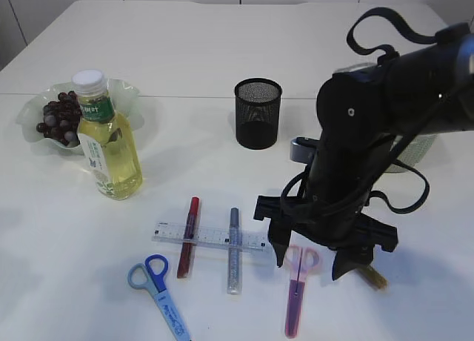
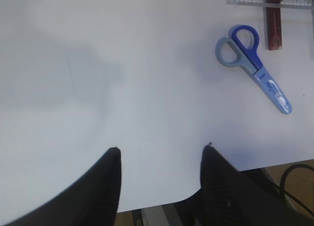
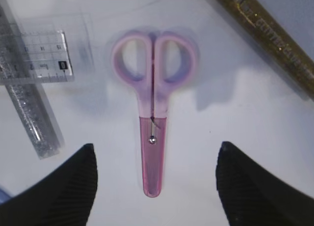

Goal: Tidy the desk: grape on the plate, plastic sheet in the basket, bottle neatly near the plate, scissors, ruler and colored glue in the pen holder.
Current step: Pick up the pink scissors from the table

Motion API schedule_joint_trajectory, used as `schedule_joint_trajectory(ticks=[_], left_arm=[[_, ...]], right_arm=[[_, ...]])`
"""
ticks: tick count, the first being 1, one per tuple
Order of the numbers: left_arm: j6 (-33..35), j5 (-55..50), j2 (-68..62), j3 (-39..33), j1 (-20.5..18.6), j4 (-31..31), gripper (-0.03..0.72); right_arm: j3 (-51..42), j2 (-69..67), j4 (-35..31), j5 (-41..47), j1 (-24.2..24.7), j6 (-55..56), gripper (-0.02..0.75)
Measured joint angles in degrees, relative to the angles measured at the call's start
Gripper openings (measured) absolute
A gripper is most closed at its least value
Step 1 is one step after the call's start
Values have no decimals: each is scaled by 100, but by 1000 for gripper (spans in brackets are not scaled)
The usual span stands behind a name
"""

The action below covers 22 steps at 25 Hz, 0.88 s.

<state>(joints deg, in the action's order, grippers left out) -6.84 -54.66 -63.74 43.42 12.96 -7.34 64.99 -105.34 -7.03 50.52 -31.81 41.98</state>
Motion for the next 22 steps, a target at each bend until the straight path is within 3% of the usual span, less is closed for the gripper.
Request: schedule_joint_trajectory(ticks=[9,22], left_arm=[[0,0,0,0,0,0,383],[0,10,0,0,0,13,379]], right_arm=[[0,-257,0,-221,0,0,448],[0,-535,-69,-471,0,-225,426]])
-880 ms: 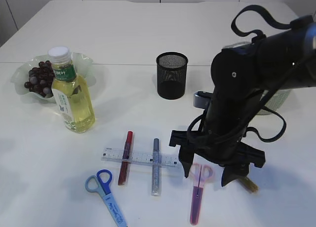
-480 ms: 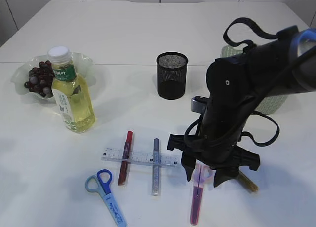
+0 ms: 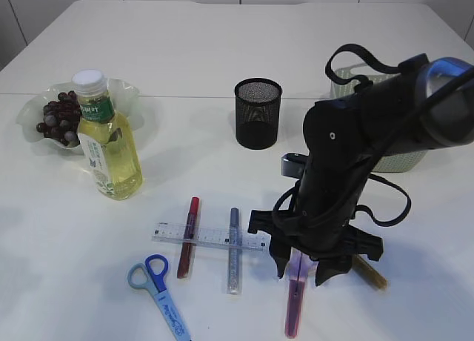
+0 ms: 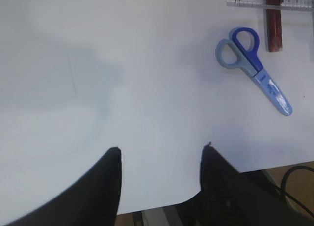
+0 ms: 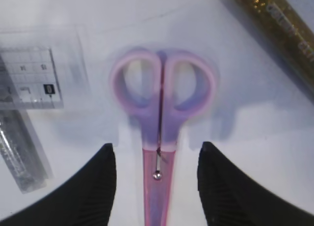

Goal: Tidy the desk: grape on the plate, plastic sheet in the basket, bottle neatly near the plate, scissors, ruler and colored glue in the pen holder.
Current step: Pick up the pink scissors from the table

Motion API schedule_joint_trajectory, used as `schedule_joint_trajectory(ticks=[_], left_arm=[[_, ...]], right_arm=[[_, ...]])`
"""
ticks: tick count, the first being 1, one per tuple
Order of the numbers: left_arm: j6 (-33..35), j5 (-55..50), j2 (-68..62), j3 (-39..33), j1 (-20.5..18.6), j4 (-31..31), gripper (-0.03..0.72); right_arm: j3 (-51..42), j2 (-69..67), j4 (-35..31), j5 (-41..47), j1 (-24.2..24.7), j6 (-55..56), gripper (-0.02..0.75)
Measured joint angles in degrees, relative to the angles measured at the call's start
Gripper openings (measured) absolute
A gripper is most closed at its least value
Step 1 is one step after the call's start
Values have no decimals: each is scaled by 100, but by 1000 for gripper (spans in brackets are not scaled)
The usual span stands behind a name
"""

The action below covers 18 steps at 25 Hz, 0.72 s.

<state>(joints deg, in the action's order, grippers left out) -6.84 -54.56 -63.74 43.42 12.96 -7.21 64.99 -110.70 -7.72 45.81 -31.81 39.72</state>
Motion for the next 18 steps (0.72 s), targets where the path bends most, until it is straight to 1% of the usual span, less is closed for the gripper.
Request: schedule_joint_trajectory(ticks=[18], left_arm=[[0,33,0,0,0,0,379]], right_arm=[[0,-62,-26,-156,0,0,424]])
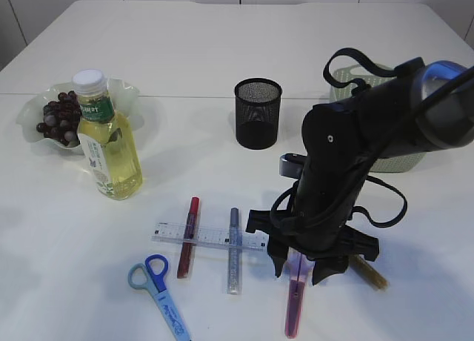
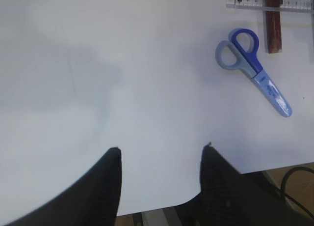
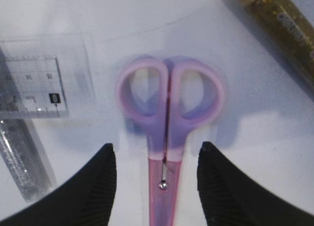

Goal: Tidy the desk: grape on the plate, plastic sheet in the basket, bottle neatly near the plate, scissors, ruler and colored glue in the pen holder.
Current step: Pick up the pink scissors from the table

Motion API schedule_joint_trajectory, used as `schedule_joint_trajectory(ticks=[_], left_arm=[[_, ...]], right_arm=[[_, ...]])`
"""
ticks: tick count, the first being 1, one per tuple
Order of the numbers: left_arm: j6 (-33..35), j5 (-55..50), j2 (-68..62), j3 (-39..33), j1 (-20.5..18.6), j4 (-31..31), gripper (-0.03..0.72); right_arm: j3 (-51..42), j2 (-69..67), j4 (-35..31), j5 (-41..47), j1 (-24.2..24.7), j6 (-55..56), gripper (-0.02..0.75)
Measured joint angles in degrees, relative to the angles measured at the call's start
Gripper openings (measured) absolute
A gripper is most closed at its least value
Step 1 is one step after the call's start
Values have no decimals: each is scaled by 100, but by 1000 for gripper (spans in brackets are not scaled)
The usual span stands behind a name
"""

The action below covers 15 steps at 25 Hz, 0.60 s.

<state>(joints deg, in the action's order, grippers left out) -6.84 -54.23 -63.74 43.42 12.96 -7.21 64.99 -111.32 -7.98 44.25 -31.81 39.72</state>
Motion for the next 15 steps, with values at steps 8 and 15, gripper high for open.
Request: schedule_joint_trajectory(ticks=[8,15], left_arm=[[0,0,0,0,0,0,379],[0,0,0,0,0,0,379]], right_arm=[[0,-137,-79,-23,0,0,423],[10,-149,-125,-81,0,0,422]])
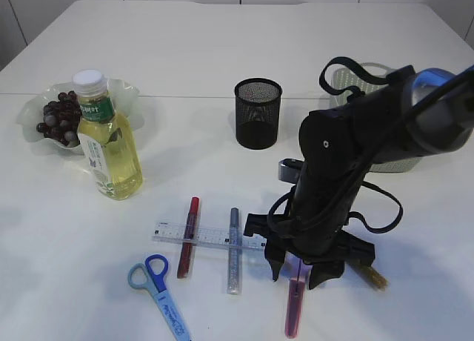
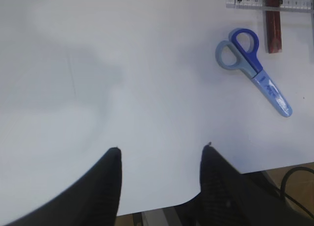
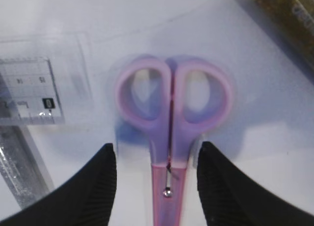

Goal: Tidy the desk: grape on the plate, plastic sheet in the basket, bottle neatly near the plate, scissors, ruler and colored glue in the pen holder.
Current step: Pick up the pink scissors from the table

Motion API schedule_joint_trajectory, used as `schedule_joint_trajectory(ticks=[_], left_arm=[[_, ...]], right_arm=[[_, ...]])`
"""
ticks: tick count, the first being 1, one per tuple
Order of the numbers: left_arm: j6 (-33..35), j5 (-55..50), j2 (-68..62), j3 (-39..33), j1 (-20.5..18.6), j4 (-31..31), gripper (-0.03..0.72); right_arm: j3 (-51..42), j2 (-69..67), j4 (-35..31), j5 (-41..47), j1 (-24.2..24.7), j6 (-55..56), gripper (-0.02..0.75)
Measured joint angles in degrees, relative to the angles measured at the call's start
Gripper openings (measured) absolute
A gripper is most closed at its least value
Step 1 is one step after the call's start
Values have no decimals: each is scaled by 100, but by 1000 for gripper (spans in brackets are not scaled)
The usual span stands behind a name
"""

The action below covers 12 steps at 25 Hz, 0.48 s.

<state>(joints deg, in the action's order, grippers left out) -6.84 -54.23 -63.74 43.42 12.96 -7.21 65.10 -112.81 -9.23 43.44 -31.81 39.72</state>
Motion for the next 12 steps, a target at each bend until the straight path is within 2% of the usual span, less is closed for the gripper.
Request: schedule_joint_trajectory(ticks=[12], left_arm=[[0,0,0,0,0,0,379]], right_arm=[[20,-84,10,-36,0,0,421]])
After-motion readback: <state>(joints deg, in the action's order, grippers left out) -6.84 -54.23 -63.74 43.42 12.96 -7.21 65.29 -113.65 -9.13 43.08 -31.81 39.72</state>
